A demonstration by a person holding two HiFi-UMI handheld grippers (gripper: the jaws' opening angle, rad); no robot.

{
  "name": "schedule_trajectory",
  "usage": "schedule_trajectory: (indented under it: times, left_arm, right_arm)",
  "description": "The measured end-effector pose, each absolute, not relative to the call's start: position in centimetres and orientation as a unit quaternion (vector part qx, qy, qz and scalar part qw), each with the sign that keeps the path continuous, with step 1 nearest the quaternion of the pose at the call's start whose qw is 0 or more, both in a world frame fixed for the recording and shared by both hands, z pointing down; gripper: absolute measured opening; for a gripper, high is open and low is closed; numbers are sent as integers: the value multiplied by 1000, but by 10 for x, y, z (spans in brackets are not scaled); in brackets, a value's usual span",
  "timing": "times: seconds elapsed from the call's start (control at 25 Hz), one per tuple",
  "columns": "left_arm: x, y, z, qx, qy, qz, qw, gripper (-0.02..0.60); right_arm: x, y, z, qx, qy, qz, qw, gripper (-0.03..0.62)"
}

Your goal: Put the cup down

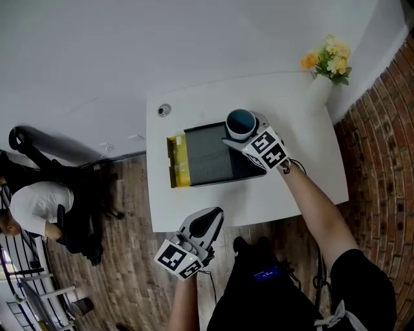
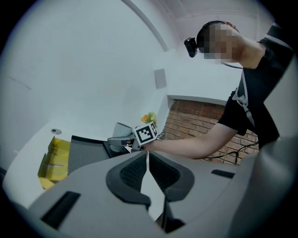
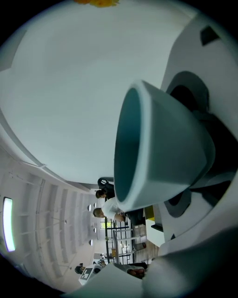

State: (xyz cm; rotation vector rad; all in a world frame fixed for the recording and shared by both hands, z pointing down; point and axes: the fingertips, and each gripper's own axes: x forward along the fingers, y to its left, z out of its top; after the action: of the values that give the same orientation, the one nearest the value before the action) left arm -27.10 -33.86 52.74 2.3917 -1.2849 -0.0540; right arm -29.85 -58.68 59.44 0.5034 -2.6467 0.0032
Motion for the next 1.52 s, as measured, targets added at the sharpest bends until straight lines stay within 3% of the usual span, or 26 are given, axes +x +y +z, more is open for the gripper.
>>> schedule_trajectory:
  times: [0.08,0.24,0.72,1.2,1.4,1.52]
  left_arm:
    - [-274,-337,526,860,-465,-20,210,8]
    - [-276,-333,523,859,-468,-21,207,8]
    - [-272,-317,514,858,-474,-28,196,8]
    - [-253,-306,508,871,-454,-24,184,8]
    - [-237,-301,502,882,-435,-20,178,8]
    - [-229,-301,500,888,-426,-16,173,8]
  right_arm:
    - [-297,-584,596,176,-958,11,225,474]
    - [-292,-577,599,166,-957,18,238,503]
    - [-215,-547,590,209,-948,88,222,505]
    - [-159,-452,516,198,-952,216,93,503]
    - [-148,-409,500,177,-955,222,83,472]
    - [-142,-387,489,175,-958,215,72,378]
